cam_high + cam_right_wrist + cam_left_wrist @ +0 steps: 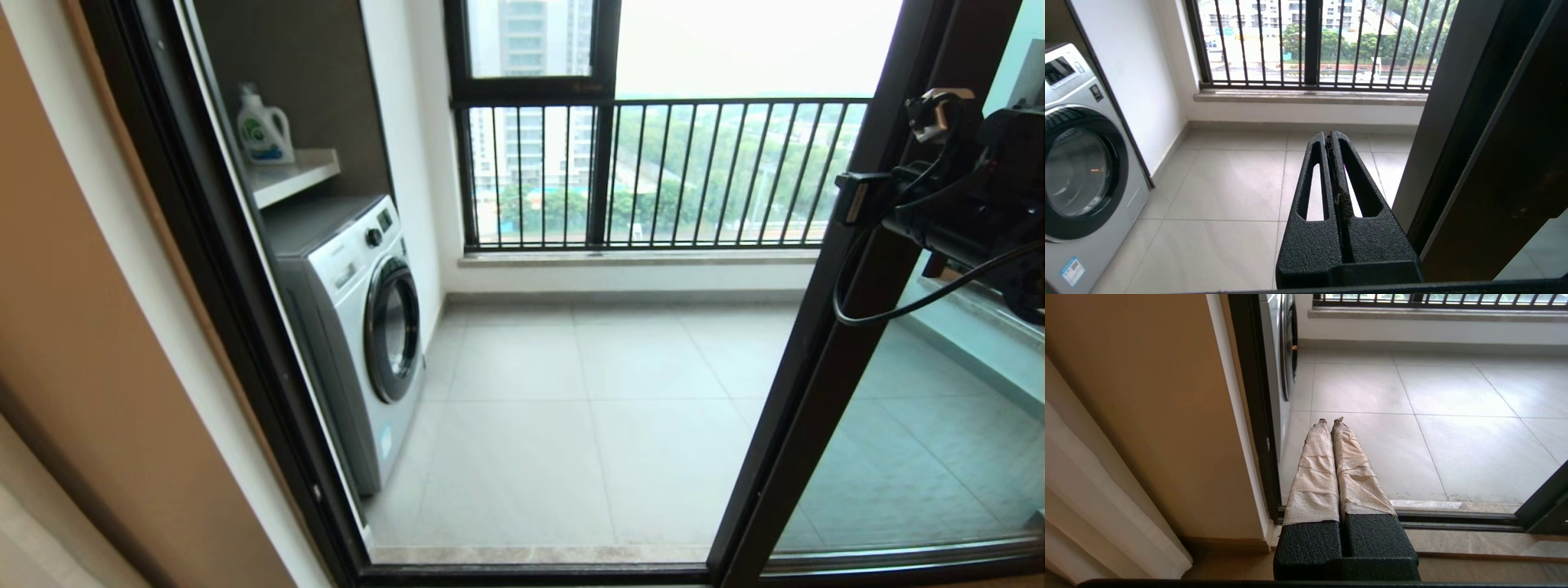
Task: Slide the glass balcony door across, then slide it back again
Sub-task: Open the slid door, then close the slid door
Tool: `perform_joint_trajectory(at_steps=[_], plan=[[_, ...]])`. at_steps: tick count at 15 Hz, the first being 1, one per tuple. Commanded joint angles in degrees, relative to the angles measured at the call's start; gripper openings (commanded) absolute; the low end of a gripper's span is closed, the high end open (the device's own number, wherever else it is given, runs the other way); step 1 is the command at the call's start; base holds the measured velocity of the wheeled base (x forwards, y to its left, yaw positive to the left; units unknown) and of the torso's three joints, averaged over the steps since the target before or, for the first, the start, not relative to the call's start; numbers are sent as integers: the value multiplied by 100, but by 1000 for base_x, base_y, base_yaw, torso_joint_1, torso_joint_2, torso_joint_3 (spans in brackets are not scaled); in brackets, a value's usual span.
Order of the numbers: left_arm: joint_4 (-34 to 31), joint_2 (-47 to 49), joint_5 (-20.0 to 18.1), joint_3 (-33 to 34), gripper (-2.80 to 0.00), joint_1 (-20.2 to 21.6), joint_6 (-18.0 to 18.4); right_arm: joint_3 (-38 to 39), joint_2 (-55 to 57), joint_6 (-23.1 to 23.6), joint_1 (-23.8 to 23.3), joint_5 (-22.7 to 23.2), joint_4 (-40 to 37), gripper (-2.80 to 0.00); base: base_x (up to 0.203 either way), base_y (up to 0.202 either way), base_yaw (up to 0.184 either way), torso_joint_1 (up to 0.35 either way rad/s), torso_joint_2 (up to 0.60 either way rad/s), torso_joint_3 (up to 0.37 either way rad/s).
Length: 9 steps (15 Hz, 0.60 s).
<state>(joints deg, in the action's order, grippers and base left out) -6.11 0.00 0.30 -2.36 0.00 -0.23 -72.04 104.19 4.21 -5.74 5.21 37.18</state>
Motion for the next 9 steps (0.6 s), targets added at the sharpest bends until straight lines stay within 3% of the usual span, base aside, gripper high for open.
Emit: perform_joint_trajectory(at_steps=[1,7,9], plan=[[-4,9,5,-1,-280,0,-4,298,-649,6,26,-29,-18,-280,0,0,0,0,0,0],[-4,9,5,-1,-280,0,-4,1481,-2049,118,-369,-293,-108,-280,0,0,0,0,0,0],[-4,9,5,-1,-280,0,-4,1635,-2249,132,-876,-292,-296,-280,0,0,0,0,0,0]])
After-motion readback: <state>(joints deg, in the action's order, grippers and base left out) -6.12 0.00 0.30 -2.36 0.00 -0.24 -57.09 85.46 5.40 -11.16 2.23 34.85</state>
